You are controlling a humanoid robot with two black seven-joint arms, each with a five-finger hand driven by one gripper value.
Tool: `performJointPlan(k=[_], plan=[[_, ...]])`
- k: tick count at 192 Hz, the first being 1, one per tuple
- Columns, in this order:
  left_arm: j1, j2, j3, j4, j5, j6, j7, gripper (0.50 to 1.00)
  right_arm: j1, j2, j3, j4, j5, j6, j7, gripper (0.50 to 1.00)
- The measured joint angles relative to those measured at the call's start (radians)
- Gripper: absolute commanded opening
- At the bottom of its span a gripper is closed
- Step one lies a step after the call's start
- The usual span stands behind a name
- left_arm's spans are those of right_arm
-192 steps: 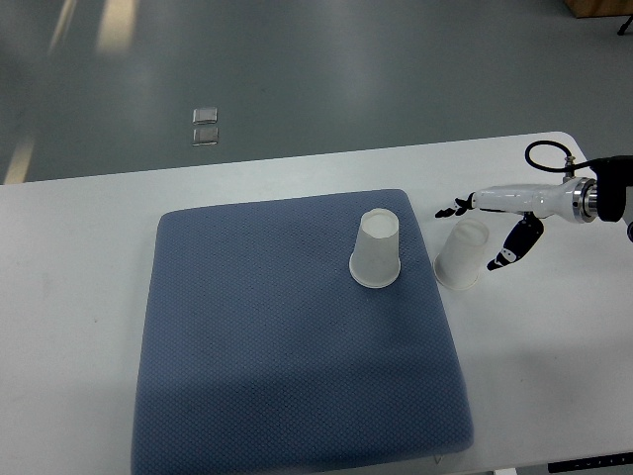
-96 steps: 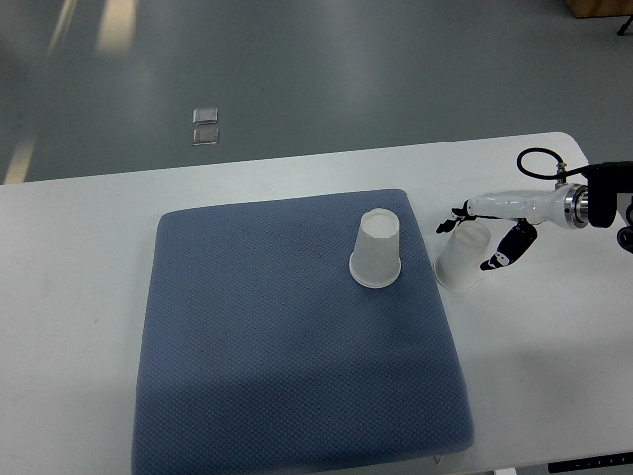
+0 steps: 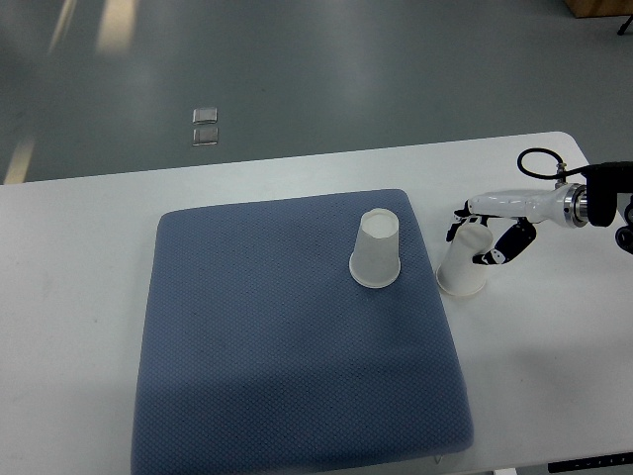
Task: Stack paper cups
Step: 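Lift the grasped cup and carry it above the cup on the pad, then lower the held cup onto the upside-down cup on the pad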
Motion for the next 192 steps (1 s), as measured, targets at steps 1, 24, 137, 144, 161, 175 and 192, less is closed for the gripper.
performJointPlan(k=[1,24,137,144,161,175,192], plan=[[0.000,0.000,0.000,0.000,0.000,0.000,0.000,1.000,0.000,0.000,0.000,0.000,0.000,0.000,0.000,0.564],[0.000,0.000,0.000,0.000,0.000,0.000,0.000,1.000,0.034,-0.001,0.008,0.003,0.013,-0.004,0.001,0.554],[0.000,0.000,0.000,0.000,0.000,0.000,0.000,1.000,0.400,-0.012,0.015,0.044,0.153,0.152,0.001,0.556],[0.000,0.000,0.000,0.000,0.000,0.000,0.000,1.000,0.411,-0.008,0.016,0.059,0.166,0.168,0.001,0.556],[0.000,0.000,0.000,0.000,0.000,0.000,0.000,1.000,0.424,-0.001,0.016,0.096,0.184,0.189,0.000,0.558],[0.000,0.000,0.000,0.000,0.000,0.000,0.000,1.000,0.429,0.013,0.016,0.121,0.190,0.203,0.000,0.562],[0.000,0.000,0.000,0.000,0.000,0.000,0.000,1.000,0.431,0.035,0.016,0.137,0.193,0.227,0.000,0.564]])
